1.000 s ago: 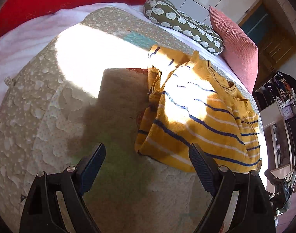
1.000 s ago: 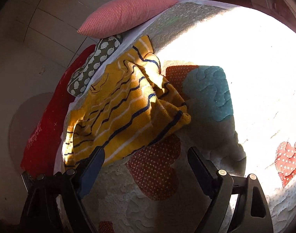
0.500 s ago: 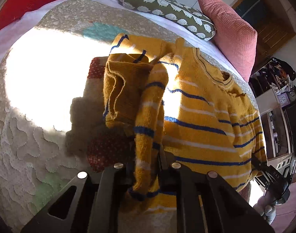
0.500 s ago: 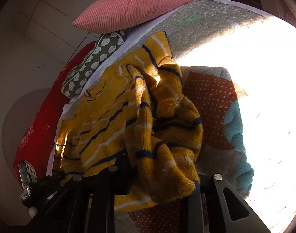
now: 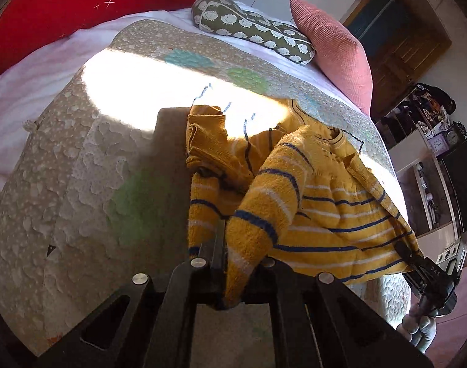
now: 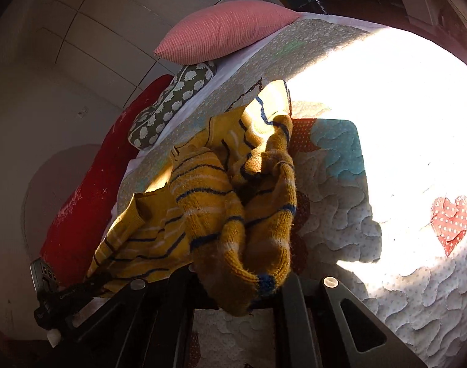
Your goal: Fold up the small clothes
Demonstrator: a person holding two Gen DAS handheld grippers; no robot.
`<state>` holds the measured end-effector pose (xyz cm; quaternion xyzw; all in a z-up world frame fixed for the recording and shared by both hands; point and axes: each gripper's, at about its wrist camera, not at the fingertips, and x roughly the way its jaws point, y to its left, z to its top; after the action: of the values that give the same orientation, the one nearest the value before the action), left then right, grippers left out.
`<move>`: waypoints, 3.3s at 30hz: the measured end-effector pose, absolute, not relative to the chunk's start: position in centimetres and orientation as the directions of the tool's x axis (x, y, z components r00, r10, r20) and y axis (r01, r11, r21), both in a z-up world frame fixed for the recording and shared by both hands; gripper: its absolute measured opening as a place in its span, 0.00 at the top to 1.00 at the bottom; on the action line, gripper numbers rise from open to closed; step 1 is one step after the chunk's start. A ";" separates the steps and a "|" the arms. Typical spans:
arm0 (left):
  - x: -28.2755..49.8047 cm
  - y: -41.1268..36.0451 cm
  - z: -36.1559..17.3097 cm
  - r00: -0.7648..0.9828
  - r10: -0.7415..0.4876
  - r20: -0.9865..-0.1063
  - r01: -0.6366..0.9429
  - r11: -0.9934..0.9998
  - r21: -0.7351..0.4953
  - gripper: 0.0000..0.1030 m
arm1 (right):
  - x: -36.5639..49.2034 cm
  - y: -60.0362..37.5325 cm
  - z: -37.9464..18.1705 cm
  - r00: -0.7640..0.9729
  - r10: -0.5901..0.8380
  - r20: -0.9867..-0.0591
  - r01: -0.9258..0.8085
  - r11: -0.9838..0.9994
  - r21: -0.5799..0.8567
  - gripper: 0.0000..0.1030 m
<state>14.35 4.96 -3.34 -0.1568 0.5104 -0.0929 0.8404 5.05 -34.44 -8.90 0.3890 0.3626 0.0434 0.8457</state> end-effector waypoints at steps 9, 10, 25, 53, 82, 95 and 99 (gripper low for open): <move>10.3 7.4 -5.0 0.458 -0.332 -0.825 -0.073 0.910 -0.407 0.89 | -1.7 -36.1 -12.5 0.727 0.340 -0.597 0.308 0.616 0.725 0.73; 9.7 7.8 -4.4 0.482 -0.309 -0.820 -0.083 0.915 -0.394 0.87 | -2.5 -36.4 -11.7 0.740 0.316 -0.594 0.302 0.632 0.713 0.71; 13.4 -1.3 -2.2 0.490 -0.374 -0.788 0.211 0.927 -0.309 0.67 | 10.3 -26.4 -8.7 0.557 0.602 -0.571 -0.081 0.724 0.685 0.62; 24.9 7.6 -6.7 0.425 -0.424 -0.800 -0.050 0.871 -0.488 0.81 | 10.5 -45.4 -12.3 0.814 0.304 -0.495 0.298 0.512 0.806 0.60; 5.8 7.1 -0.4 0.612 -0.134 -0.779 -0.039 0.979 -0.198 0.51 | 16.3 -36.2 -8.2 0.658 0.207 -0.724 0.229 0.861 0.455 0.61; 4.1 4.2 0.5 0.659 -0.084 -0.747 0.026 0.996 -0.089 0.47 | 3.2 -36.0 -6.9 0.721 0.200 -0.664 0.209 0.850 0.483 0.53; 3.5 4.1 0.7 0.662 -0.087 -0.744 0.026 0.995 -0.093 0.47 | 1.8 -34.0 -7.1 0.721 0.217 -0.658 0.173 0.864 0.473 0.53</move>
<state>3.53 4.11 0.66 -0.0372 0.4098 -0.0309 0.9109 1.78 -34.02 -7.06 0.2606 0.3733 0.0123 0.8903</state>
